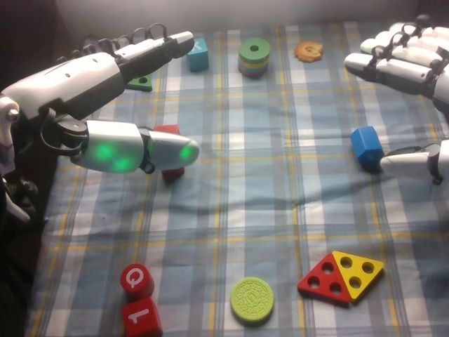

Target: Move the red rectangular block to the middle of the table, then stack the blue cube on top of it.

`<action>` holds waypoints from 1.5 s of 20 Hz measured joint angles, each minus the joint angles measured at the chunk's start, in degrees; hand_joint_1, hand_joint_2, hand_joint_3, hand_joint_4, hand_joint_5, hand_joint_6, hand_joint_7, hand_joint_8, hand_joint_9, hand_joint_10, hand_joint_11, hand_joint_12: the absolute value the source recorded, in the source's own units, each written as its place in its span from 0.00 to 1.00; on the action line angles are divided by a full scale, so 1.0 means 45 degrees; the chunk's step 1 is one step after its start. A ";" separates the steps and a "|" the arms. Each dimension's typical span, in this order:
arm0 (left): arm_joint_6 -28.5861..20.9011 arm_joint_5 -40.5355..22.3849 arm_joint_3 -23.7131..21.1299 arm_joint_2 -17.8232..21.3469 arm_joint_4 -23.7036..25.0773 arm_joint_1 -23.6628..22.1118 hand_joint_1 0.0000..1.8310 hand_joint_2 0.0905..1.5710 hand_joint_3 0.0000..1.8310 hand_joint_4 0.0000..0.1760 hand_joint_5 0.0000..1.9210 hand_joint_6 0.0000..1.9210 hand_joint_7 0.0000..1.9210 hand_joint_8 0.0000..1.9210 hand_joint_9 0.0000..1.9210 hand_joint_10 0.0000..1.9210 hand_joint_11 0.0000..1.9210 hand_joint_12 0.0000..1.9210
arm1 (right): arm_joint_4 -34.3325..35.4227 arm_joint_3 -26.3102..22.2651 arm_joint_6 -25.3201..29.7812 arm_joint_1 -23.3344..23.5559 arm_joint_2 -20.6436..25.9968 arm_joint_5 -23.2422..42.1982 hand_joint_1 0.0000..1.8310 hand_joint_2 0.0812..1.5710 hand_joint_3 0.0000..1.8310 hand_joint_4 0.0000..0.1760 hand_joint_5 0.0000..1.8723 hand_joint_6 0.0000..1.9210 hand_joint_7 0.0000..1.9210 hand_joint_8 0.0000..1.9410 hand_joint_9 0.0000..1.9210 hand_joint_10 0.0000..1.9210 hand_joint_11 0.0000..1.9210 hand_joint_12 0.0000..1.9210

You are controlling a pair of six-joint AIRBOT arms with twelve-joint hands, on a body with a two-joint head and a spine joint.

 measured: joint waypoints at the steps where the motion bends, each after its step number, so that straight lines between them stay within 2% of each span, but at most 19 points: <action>1: 0.0015 -0.0015 0.0000 0.0000 -0.0010 0.0029 0.36 0.58 0.00 0.64 0.00 0.00 0.00 0.00 0.00 0.00 0.00 0.00 | 0.0029 0.0000 0.0000 -0.0073 -0.0005 0.0155 0.19 0.67 0.00 0.17 0.00 0.00 0.00 0.00 0.00 0.00 0.00 0.00; 3: 0.0010 0.0010 0.0000 0.0000 -0.0049 0.0068 0.37 0.58 0.00 0.63 0.00 0.00 0.00 0.00 0.00 0.00 0.00 0.00 | 0.0151 0.0000 -0.0005 -0.0189 -0.0010 0.0204 0.20 0.66 0.00 0.07 0.00 0.00 0.00 0.00 0.00 0.00 0.00 0.00; 4: 0.0010 0.0010 0.0000 -0.0005 -0.0044 0.0068 0.37 0.57 0.00 0.62 0.00 0.00 0.00 0.00 0.00 0.00 0.00 0.00 | 0.0185 0.0000 -0.0005 -0.0209 -0.0034 0.0214 0.20 0.66 0.00 0.13 0.00 0.00 0.00 0.00 0.00 0.00 0.00 0.00; 7: 0.0015 0.0024 0.0121 -0.0097 -0.0272 0.0097 0.41 0.59 0.01 0.28 0.00 0.00 0.00 0.00 0.00 0.00 0.00 0.00 | 0.0282 0.0000 -0.0010 -0.0219 -0.0097 0.0277 0.18 0.66 0.00 0.09 0.00 0.00 0.00 0.00 0.00 0.00 0.00 0.00; 9: 0.0563 0.0185 0.0282 -0.0253 -0.0962 0.0160 0.42 0.59 0.01 0.08 0.00 0.00 0.00 0.00 0.00 0.00 0.00 0.00 | 0.0340 -0.0005 -0.0010 -0.0223 -0.0102 0.0296 0.17 0.66 0.00 0.19 0.00 0.00 0.00 0.00 0.00 0.00 0.00 0.00; 12: 0.1457 0.0602 0.0627 -0.0612 -0.1768 0.0160 0.41 0.62 0.01 0.11 0.02 0.01 0.02 0.01 0.00 0.00 0.00 0.00 | 0.0544 0.0000 -0.0015 -0.0311 -0.0160 0.0369 0.15 0.67 0.00 0.29 0.00 0.00 0.00 0.00 0.00 0.00 0.00 0.00; 14: 0.2273 0.0840 0.0801 -0.0913 -0.2463 0.0160 0.42 0.62 0.00 0.00 0.06 0.01 0.06 0.01 0.01 0.00 0.00 0.00 | 0.0549 -0.0044 -0.0015 -0.0316 -0.0165 0.0384 0.15 0.67 0.00 0.29 0.00 0.00 0.00 0.00 0.00 0.00 0.00 0.00; 17: 0.3021 0.1379 0.1273 -0.1248 -0.3371 0.0160 0.43 0.63 0.00 0.00 0.09 0.01 0.12 0.01 0.07 0.02 0.01 0.00 | 0.0593 -0.0044 -0.0005 -0.0432 -0.0180 0.0447 0.14 0.67 0.00 0.27 0.00 0.00 0.00 0.00 0.00 0.00 0.00 0.00; 18: 0.3118 0.1418 0.1389 -0.1365 -0.3502 0.0160 0.44 0.64 0.00 0.00 0.10 0.01 0.13 0.01 0.08 0.02 0.00 0.08 | 0.0607 -0.0044 0.0000 -0.0457 -0.0180 0.0471 0.13 0.66 0.00 0.27 0.00 0.00 0.00 0.00 0.00 0.00 0.00 0.00; 19: 0.3157 0.1477 0.1447 -0.1418 -0.3570 0.0160 0.43 0.63 0.00 0.00 0.11 0.00 0.15 0.00 0.10 0.02 0.00 0.23 | 0.0646 -0.0044 0.0005 -0.0457 -0.0180 0.0461 0.13 0.66 0.00 0.35 0.00 0.00 0.00 0.00 0.00 0.00 0.00 0.00; 20: 0.3235 0.1569 0.1549 -0.1520 -0.3653 0.0155 0.45 0.63 0.00 0.00 0.14 0.00 0.18 0.01 0.12 0.03 0.00 0.41 | 0.0646 -0.0044 0.0005 -0.0457 -0.0189 0.0466 0.13 0.66 0.00 0.29 0.00 0.00 0.00 0.00 0.00 0.00 0.00 0.00; 22: 0.3317 0.1778 0.1681 -0.1715 -0.3779 0.0160 0.44 0.64 0.00 0.00 0.16 0.00 0.21 0.01 0.15 0.06 0.00 0.63 | 0.0670 -0.0044 0.0029 -0.0457 -0.0189 0.0471 0.14 0.65 0.00 0.25 0.00 0.00 0.00 0.00 0.00 0.00 0.00 0.00; 23: 0.3381 0.1904 0.1729 -0.1783 -0.3832 0.0160 0.45 0.65 0.00 0.00 0.18 0.00 0.25 0.00 0.17 0.12 0.00 0.72 | 0.0685 -0.0044 0.0039 -0.0457 -0.0189 0.0466 0.14 0.65 0.00 0.30 0.00 0.00 0.00 0.00 0.00 0.00 0.00 0.00; 24: 0.3449 0.1948 0.1758 -0.1841 -0.3925 0.0160 0.48 0.65 0.00 0.00 0.22 0.00 0.29 0.01 0.18 0.26 0.00 0.80 | 0.0680 -0.0039 0.0044 -0.0457 -0.0189 0.0471 0.14 0.65 0.00 0.22 0.00 0.00 0.00 0.00 0.00 0.00 0.00 0.00; 26: 0.4007 0.1943 0.1817 -0.1948 -0.4284 0.0160 0.54 0.65 0.00 0.00 0.29 0.01 0.38 0.04 0.16 0.55 0.01 0.91 | 0.0685 -0.0044 0.0063 -0.0461 -0.0189 0.0466 0.13 0.66 0.00 0.25 0.00 0.00 0.00 0.00 0.00 0.00 0.00 0.00; 27: 0.4133 0.1957 0.1894 -0.2030 -0.4396 0.0155 0.59 0.66 0.00 0.00 0.35 0.01 0.38 0.16 0.17 0.62 0.06 0.93 | 0.0695 -0.0039 0.0092 -0.0529 -0.0194 0.0529 0.13 0.66 0.00 0.27 0.00 0.00 0.00 0.00 0.00 0.00 0.00 0.00; 28: 0.4221 0.1967 0.1977 -0.2166 -0.4464 0.0160 0.66 0.72 0.01 0.00 0.39 0.46 0.44 0.60 0.33 0.68 0.30 0.91 | 0.0680 -0.0044 0.0136 -0.0549 -0.0194 0.0554 0.13 0.66 0.00 0.39 0.00 0.00 0.00 0.00 0.00 0.00 0.00 0.00; 29: 0.4235 0.2001 0.2147 -0.2351 -0.4488 0.0155 0.66 0.76 0.01 0.00 0.39 0.54 0.42 0.77 0.44 0.79 0.43 0.96 | 0.0685 -0.0044 0.0155 -0.0554 -0.0209 0.0534 0.15 0.66 0.00 0.44 0.00 0.00 0.00 0.00 0.00 0.00 0.00 0.00; 30: 0.4265 0.2040 0.2210 -0.2438 -0.4532 0.0131 0.65 0.79 0.00 0.00 0.37 0.59 0.39 0.85 0.45 0.88 0.48 0.99 | 0.0685 -0.0044 0.0199 -0.0554 -0.0219 0.0583 0.16 0.66 0.00 0.38 0.00 0.00 0.00 0.00 0.00 0.00 0.00 0.00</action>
